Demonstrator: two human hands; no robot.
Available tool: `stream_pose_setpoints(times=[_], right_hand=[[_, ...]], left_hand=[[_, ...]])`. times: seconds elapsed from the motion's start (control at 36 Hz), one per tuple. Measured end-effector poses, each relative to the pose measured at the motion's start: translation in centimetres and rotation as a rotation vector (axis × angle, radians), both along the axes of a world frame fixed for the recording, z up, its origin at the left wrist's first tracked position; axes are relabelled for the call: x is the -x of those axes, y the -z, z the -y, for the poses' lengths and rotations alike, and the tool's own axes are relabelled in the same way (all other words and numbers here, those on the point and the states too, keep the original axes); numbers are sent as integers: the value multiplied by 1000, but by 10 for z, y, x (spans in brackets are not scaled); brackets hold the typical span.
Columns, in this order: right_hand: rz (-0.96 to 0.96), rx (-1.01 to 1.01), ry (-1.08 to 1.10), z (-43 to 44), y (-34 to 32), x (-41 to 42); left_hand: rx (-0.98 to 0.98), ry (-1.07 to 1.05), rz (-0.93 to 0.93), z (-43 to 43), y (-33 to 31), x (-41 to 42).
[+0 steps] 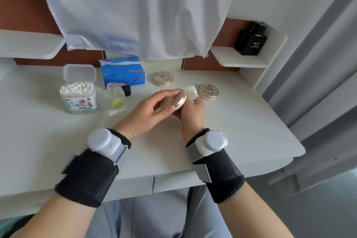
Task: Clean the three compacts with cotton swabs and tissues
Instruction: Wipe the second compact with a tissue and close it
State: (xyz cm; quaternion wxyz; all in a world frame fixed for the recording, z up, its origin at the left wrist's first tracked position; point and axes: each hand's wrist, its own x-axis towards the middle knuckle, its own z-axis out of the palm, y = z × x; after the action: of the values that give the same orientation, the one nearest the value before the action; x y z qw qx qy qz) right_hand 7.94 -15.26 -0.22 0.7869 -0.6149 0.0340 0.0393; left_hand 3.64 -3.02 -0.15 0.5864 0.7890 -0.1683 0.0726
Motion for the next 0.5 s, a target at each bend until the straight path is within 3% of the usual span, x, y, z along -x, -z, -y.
stream_pose_setpoints(times=[0.11, 0.28, 0.5], right_hand=[[19, 150, -5, -3, 4, 0], [105, 273, 74, -3, 2, 2], [349, 516, 72, -8, -2, 13]], left_hand=[[82, -28, -58, 2, -3, 4], [-13, -133, -59, 4, -2, 5], [217, -153, -83, 0, -2, 1]])
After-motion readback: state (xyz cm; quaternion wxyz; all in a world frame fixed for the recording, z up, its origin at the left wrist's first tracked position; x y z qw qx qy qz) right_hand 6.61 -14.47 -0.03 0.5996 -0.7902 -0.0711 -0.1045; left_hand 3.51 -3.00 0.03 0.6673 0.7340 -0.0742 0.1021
